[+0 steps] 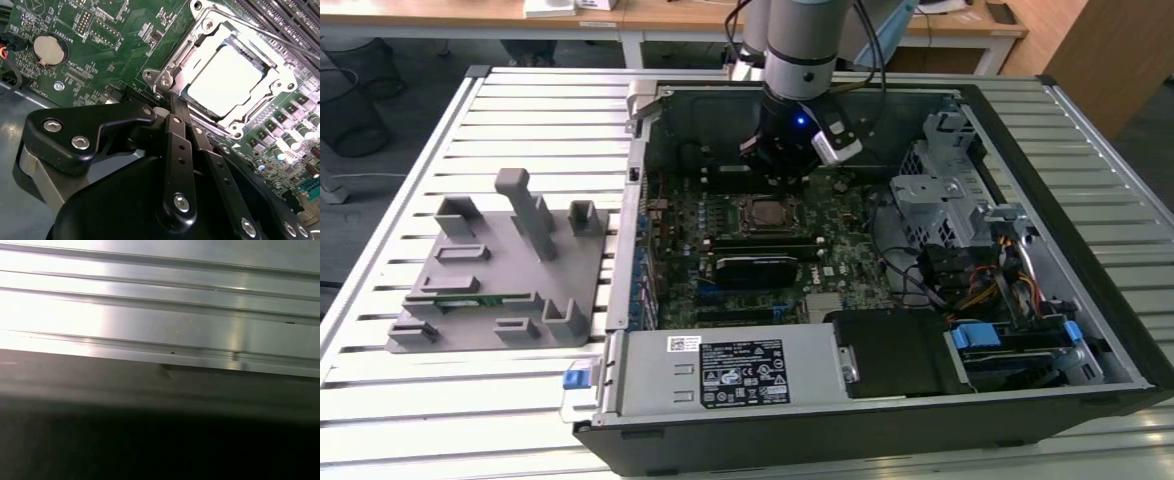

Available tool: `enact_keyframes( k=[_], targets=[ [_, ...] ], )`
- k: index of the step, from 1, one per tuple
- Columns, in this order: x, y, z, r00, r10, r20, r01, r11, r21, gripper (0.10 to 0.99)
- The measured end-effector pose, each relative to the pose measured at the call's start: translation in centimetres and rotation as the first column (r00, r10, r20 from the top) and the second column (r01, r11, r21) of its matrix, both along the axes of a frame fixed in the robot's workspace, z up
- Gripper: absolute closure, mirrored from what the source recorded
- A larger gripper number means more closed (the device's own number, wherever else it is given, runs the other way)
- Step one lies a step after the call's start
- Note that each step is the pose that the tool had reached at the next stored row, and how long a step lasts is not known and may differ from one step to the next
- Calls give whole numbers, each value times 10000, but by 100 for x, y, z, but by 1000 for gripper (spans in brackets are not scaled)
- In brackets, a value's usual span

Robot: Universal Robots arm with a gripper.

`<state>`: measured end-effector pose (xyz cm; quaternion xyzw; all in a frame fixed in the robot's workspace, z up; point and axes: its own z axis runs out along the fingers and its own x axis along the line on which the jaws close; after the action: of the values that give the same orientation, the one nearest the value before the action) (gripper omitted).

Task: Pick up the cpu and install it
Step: 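Install the first cpu locking lever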

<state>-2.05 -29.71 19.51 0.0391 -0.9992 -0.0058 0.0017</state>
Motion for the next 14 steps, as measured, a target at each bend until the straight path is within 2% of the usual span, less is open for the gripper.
enact_keyframes(
  k=[2,5,9,14],
  targets=[
    [0,2,0,10000,0,-1,0,10000,86,980],
    [2,6,15,10000,-1,10,1,9999,121,980],
    [1,3,97,10000,-1,0,1,9999,102,980],
    [1,-39,99,10000,0,-1,0,9999,101,980]
  ],
)
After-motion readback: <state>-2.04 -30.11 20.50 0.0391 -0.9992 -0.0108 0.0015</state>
